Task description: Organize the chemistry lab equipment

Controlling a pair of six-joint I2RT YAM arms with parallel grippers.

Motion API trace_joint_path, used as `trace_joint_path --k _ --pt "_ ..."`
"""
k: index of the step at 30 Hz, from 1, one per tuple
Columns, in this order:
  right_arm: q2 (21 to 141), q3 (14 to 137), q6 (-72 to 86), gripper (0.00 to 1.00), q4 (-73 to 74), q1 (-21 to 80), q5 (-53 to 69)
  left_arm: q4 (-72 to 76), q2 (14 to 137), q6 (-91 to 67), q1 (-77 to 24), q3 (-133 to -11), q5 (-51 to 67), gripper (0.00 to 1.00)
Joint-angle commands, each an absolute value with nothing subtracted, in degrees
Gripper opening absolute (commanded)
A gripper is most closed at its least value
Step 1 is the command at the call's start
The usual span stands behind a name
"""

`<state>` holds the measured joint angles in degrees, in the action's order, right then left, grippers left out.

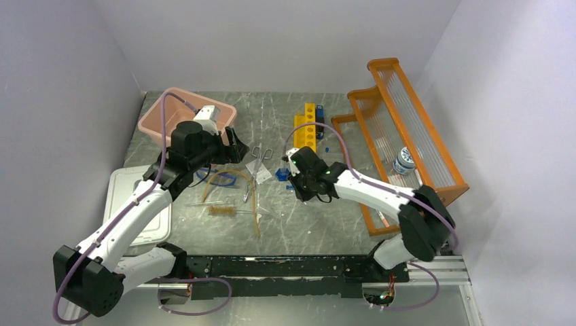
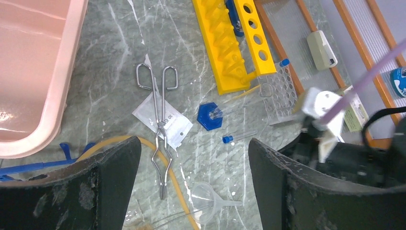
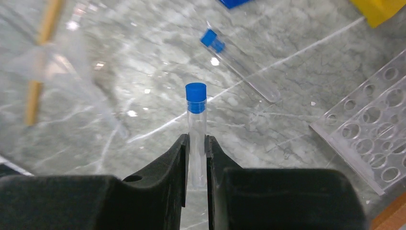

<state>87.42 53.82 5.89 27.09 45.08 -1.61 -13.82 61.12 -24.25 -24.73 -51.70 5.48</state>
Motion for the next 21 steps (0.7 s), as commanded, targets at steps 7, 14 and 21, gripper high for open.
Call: trace_joint_path --k 7,14,21 --pt "72.0 53.2 16.6 0.16 14.6 45.3 5.6 -7.9 59.3 -27.7 -24.3 -49.1 18.5 0.88" --pt "63.7 50.5 29.4 0.15 -6.1 45.3 7.2 6.3 57.7 -31.9 -26.6 -43.0 33.8 0.83" --pt "65.3 53.9 35.5 0.15 -12.9 45.3 8.7 15.2 59.4 -37.3 -30.9 -42.0 34.4 0.79"
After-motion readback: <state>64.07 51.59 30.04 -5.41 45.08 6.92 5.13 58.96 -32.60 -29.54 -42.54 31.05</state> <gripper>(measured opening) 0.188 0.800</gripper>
